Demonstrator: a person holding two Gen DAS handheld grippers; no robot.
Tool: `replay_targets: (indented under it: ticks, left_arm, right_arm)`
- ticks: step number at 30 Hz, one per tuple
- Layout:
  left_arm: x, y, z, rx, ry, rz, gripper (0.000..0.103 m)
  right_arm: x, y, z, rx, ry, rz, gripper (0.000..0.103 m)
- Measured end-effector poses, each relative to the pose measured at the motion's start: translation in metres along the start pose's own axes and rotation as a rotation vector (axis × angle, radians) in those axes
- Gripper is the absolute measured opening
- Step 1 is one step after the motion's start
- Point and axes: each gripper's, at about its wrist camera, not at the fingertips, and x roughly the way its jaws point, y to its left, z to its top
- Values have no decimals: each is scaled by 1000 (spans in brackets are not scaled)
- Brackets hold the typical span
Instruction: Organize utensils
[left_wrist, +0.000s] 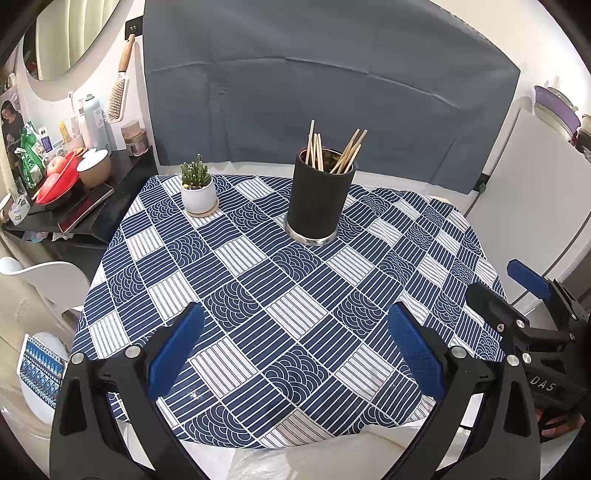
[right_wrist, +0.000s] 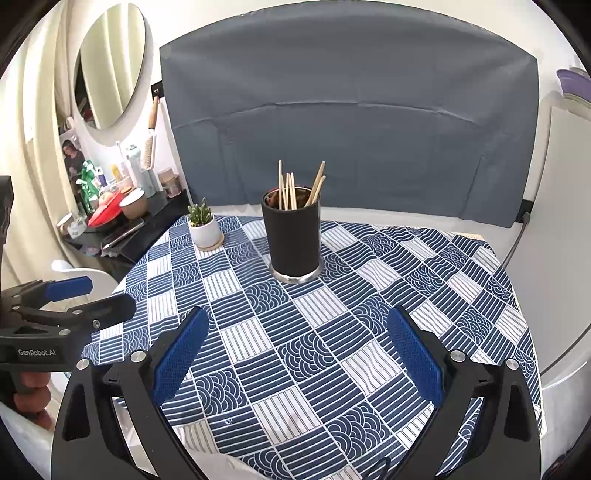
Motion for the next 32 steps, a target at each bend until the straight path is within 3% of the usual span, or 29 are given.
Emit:
replay_targets:
  ticks: [32]
  left_arm:
    - [2,-2,-2,3,19,-17,97]
  right_arm:
    - [-2,-4,-5,16,4,2,94]
